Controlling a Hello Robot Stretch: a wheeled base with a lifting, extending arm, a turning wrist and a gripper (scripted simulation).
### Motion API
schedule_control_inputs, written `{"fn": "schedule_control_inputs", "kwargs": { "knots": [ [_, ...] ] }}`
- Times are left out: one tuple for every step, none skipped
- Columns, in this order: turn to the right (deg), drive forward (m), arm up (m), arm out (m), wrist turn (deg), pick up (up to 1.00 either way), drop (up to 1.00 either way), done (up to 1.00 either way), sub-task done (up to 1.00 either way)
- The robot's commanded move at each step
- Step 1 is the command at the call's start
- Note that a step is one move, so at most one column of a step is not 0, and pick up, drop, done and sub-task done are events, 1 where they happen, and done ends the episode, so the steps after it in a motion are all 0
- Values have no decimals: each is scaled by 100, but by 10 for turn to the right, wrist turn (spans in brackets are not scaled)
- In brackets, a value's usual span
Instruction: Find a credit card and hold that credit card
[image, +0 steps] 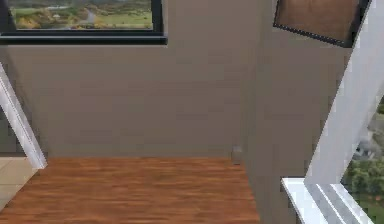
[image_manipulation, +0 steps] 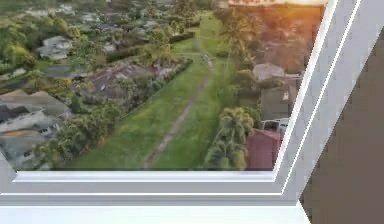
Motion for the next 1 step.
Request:
{"fn": "schedule_control_inputs", "kwargs": {
  "knots": [
    [-450,0,0,0,0,0,0,0,0]
  ]
}}
